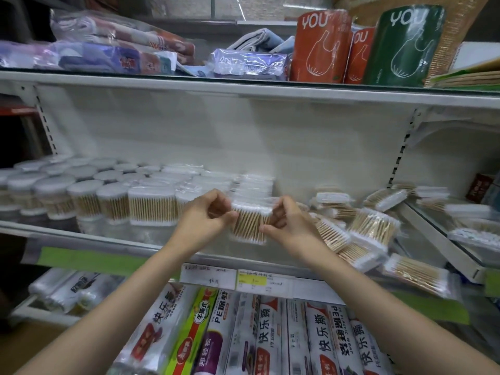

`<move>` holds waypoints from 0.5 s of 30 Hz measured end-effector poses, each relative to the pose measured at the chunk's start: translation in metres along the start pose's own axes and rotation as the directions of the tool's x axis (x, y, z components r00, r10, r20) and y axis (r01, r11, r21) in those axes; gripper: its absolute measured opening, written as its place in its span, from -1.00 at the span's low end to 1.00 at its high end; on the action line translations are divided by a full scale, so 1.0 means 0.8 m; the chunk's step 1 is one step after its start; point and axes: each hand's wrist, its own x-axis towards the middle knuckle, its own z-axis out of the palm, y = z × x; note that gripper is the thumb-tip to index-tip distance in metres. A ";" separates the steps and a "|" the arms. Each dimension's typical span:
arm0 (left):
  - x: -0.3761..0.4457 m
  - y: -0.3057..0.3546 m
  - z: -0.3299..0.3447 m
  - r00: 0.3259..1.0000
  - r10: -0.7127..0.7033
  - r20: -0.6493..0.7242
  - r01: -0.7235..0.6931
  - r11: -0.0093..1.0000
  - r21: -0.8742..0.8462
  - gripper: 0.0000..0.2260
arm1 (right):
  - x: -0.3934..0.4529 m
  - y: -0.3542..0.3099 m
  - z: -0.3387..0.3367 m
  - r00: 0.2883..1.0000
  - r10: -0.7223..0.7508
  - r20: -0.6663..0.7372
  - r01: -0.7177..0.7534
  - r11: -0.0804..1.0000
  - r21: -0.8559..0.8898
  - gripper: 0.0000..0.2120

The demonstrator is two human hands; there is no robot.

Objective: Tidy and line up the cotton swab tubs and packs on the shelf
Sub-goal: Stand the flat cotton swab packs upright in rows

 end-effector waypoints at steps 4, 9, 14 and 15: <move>-0.002 -0.020 0.002 0.997 -0.065 0.050 0.053 0.973 0.225 -0.90 | 0.001 0.001 0.014 0.998 0.027 0.064 -0.021 0.994 -0.104 -0.74; 0.001 -0.011 0.000 0.999 -0.004 -0.054 0.019 0.961 0.276 -0.88 | 0.005 -0.003 -0.003 0.990 0.059 0.126 -0.046 0.993 -0.105 -0.68; 0.029 0.032 -0.002 0.983 0.153 -0.097 -0.130 0.969 0.211 -0.88 | 0.047 -0.007 -0.065 0.997 -0.079 0.016 0.080 0.974 -0.212 -0.82; 0.039 0.041 0.003 0.983 0.161 -0.086 -0.143 0.972 0.186 -0.88 | 0.060 -0.003 -0.075 0.995 -0.094 -0.024 0.083 0.954 -0.287 -0.85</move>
